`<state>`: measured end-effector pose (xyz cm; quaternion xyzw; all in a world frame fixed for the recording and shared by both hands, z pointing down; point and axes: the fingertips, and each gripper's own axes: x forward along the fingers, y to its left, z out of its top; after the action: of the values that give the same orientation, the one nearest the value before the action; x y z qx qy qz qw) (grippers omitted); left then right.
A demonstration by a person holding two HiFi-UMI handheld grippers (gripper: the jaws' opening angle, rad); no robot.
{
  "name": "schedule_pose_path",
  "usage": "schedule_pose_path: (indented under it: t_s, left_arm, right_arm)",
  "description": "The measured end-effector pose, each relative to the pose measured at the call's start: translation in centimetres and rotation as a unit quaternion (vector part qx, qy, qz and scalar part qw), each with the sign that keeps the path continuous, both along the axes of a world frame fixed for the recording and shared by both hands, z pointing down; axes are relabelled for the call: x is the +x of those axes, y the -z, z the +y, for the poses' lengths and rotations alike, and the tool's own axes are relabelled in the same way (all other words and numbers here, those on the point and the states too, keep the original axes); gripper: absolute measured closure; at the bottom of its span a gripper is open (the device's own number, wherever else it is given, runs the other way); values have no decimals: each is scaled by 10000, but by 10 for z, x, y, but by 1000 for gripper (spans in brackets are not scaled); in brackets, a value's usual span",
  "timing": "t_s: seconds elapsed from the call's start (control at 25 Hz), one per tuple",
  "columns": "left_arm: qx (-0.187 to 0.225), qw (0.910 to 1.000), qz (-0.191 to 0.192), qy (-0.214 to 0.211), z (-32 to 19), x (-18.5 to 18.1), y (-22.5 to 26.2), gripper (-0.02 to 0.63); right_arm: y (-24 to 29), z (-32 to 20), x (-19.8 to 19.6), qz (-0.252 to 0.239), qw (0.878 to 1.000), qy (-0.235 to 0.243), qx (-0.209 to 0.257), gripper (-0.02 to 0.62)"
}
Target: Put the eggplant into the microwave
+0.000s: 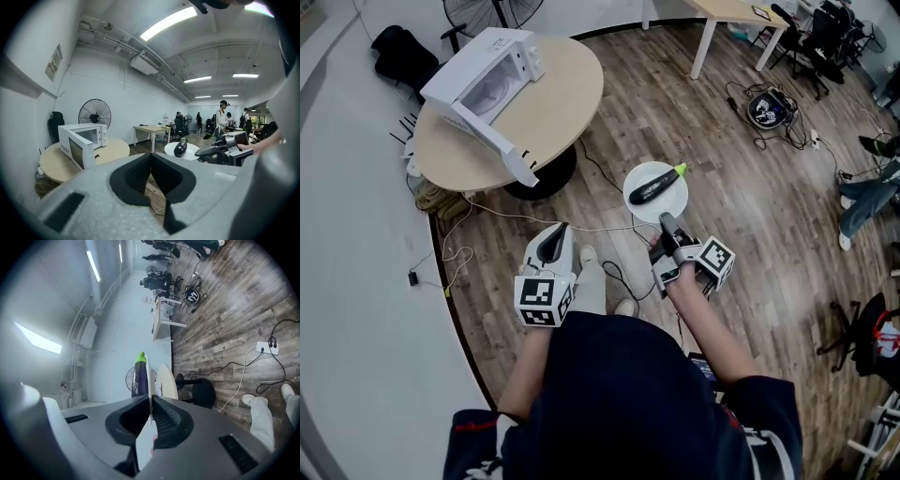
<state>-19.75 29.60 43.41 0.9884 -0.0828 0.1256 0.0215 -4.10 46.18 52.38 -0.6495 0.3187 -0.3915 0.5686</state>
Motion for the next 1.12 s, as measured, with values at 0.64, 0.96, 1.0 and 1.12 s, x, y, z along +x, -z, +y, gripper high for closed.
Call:
schedule_pose_path:
  t_s: [0.64, 0.96, 1.0, 1.12]
  left_arm:
    - [-214, 9996, 9, -184, -93, 104, -11, 589]
    - [-218, 9992, 41, -343, -159, 165, 6, 589]
    - [-218, 9991, 50, -358, -167, 171, 9, 589]
    - [-258, 9988, 69, -417, -188, 186, 14, 589]
  right_arm:
    - [-11, -92, 88, -73, 9997, -10, -217, 572]
    - [3, -162, 140, -56, 9995, -6, -305, 572]
    - [4, -172, 145, -49, 9995, -3, -306, 572]
    - [8, -198, 158, -69, 9995, -17, -295, 572]
